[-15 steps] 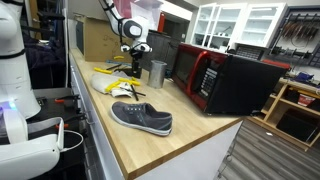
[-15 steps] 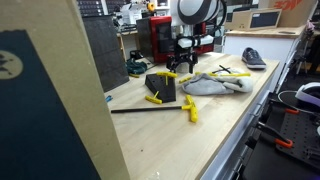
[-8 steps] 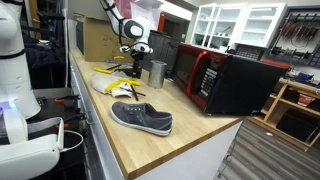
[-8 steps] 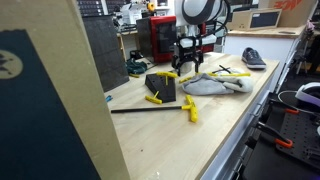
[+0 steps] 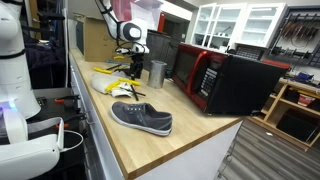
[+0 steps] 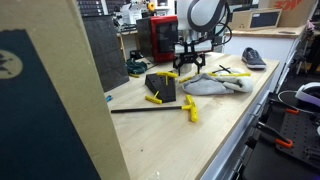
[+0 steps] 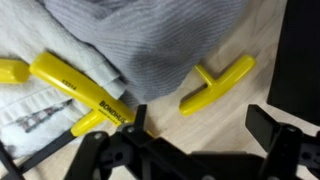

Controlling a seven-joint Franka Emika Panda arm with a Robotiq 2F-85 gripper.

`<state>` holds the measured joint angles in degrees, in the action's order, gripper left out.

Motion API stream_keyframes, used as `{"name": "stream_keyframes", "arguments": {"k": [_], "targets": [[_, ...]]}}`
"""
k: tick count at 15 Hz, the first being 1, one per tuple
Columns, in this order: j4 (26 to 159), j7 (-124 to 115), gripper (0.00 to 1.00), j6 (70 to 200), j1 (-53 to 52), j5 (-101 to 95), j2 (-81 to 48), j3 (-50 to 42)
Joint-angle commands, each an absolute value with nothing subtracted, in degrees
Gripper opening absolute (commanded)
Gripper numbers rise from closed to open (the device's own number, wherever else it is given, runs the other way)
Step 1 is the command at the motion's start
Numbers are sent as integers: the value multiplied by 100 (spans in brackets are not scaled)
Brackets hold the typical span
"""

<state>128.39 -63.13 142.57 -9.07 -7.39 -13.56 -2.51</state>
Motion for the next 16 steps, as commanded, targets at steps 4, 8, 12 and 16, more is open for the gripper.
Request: {"name": "stream_keyframes", "arguments": {"k": [4, 8, 12, 16], "targets": [[12829, -7298, 100, 14237, -913, -578, -1390, -211], [12708, -7402, 94, 14207, -876, -231, -1530, -164], [12681, -7363, 51, 14194, -872, -26, -1577, -172], [12693, -7371, 21, 14216, -875, -11, -1497, -184]]}}
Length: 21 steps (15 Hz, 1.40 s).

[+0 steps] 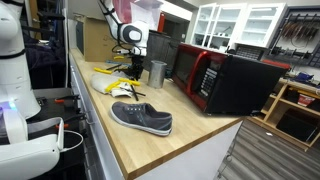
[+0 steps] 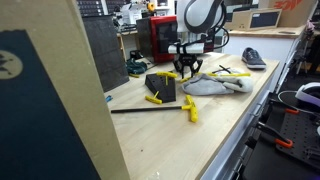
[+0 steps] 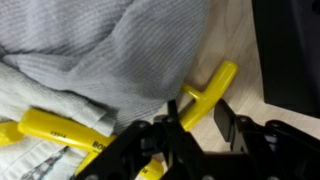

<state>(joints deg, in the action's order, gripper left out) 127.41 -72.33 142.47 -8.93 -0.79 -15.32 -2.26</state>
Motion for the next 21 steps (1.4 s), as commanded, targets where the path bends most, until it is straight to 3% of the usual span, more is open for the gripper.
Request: {"name": "stream_keyframes", "arguments": {"k": [1, 3, 5, 21], "targets": [[12713, -7372, 12, 14245, -878, -26, -1460, -187], [12775, -7389, 1, 14323, -887, -51, -1345, -193], [12844, -7422, 6, 14438, -889, -72, -1200, -202], [12914, -6492, 5, 15358, -549, 573, -76, 61]]}}
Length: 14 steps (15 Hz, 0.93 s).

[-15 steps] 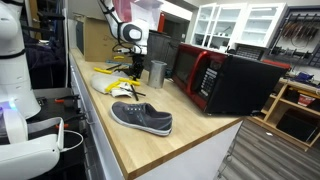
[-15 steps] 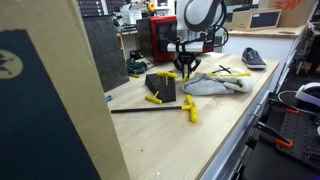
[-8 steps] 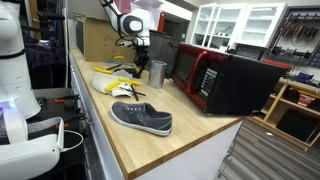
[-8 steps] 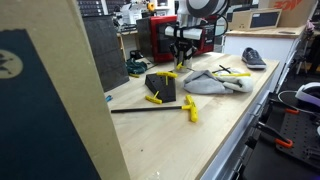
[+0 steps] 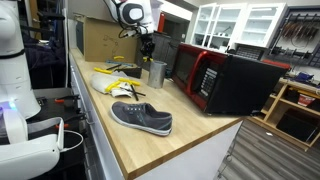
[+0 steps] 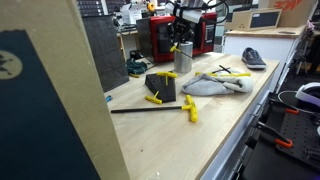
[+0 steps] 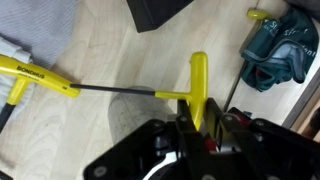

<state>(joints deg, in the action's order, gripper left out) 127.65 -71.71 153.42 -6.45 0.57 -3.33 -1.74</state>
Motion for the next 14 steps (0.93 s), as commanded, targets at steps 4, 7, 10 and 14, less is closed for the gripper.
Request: {"name": "stream_keyframes", "arguments": {"k": [4, 7, 10, 14], "targets": [[13042, -4748, 5, 14993, -623, 1370, -89, 379], [13326, -3467, 5, 14771, -601, 1915, -43, 527], [13530, -2185, 5, 14192, -520, 2221, 127, 490], [13685, -989, 5, 13227, -381, 1918, 288, 357]]}}
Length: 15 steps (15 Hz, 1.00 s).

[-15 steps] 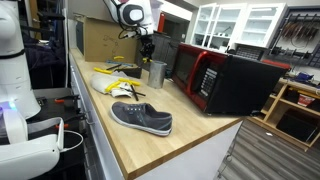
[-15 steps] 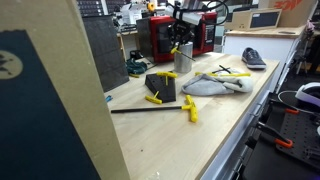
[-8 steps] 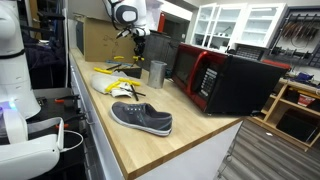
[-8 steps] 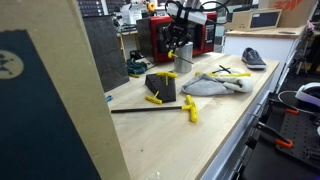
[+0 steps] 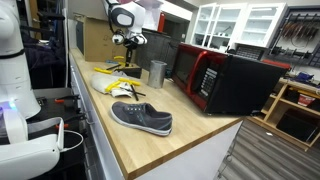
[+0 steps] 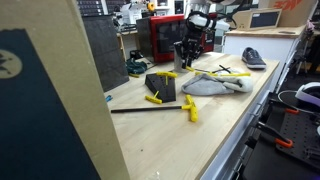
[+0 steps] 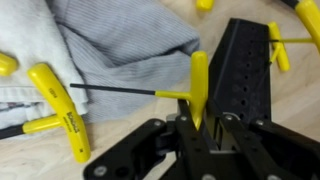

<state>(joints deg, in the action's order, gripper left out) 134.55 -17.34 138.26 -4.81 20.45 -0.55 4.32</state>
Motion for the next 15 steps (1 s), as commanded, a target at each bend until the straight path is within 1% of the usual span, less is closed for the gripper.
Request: {"name": "stream_keyframes", "arguments": {"k": [1, 7, 15], "targets": [[13732, -734, 5, 13019, -346, 1769, 330, 320], [13742, 526, 5, 12250, -154, 400, 299, 107], [13926, 1335, 5, 12572, -217, -1577, 254, 206]]}}
